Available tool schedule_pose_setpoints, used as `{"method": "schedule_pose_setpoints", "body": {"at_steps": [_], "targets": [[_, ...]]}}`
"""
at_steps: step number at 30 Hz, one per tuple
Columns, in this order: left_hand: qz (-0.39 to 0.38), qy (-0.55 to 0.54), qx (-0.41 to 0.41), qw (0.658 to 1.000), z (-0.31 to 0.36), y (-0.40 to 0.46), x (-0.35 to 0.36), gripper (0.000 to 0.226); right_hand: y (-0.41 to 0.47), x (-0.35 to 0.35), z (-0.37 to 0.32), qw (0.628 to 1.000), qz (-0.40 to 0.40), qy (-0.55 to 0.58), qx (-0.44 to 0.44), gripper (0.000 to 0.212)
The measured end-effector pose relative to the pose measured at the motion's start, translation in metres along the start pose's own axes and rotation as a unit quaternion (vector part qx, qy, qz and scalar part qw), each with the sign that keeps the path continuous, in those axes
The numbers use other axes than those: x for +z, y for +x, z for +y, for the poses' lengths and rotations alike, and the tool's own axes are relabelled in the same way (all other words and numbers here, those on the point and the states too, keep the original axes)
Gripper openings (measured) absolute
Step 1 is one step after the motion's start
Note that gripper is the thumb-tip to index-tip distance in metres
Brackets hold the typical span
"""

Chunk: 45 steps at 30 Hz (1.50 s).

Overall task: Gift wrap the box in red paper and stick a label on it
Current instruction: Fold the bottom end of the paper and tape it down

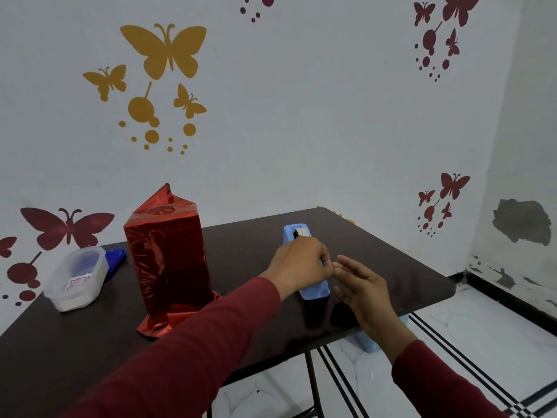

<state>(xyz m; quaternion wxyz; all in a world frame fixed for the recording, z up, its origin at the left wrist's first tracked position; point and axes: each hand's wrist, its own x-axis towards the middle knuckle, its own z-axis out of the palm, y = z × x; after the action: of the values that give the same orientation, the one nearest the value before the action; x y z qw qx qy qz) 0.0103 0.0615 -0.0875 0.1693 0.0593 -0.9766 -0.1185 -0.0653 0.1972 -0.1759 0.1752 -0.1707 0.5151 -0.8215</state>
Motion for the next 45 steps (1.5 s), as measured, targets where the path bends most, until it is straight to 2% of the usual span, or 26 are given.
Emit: {"method": "schedule_pose_setpoints", "body": {"at_steps": [6, 9, 12, 19, 24, 29, 35, 41, 45], "targets": [[0.013, -0.017, -0.041, 0.999, -0.005, -0.002, -0.003, 0.018, 0.003, -0.001, 0.006, 1.000, 0.024, 0.003, -0.014, 0.028], [0.012, -0.016, -0.044, 0.999, -0.007, -0.003, -0.003, 0.021, 0.003, 0.000, 0.006, 1.000, 0.006, 0.000, -0.024, 0.039], [-0.026, -0.036, -0.033, 0.998, -0.009, -0.002, -0.004, 0.015, 0.003, 0.000, 0.006, 0.999, -0.024, -0.007, -0.027, 0.046], [-0.042, -0.050, -0.031, 0.997, -0.010, -0.001, -0.004, 0.011, 0.002, -0.003, 0.007, 0.999, -0.016, -0.025, -0.021, 0.033], [-0.026, -0.029, -0.047, 0.998, -0.011, 0.000, -0.003, 0.013, 0.002, -0.001, 0.007, 1.000, -0.007, -0.020, -0.019, 0.034], [0.011, 0.008, -0.038, 0.999, -0.006, -0.005, -0.006, 0.019, 0.004, -0.003, 0.008, 1.000, 0.012, -0.003, -0.008, 0.031], [0.108, 0.014, -0.043, 0.993, -0.017, -0.014, -0.045, 0.029, 0.005, 0.004, -0.006, 0.997, 0.032, 0.061, 0.028, 0.034], [0.192, 0.039, -0.026, 0.980, -0.037, -0.042, -0.104, 0.025, 0.003, 0.057, -0.044, 0.999, -0.028, 0.019, 0.010, 0.034], [0.282, 0.054, -0.023, 0.958, -0.062, -0.068, -0.144, 0.020, -0.004, 0.112, -0.069, 0.993, -0.115, -0.008, 0.013, 0.032]]}}
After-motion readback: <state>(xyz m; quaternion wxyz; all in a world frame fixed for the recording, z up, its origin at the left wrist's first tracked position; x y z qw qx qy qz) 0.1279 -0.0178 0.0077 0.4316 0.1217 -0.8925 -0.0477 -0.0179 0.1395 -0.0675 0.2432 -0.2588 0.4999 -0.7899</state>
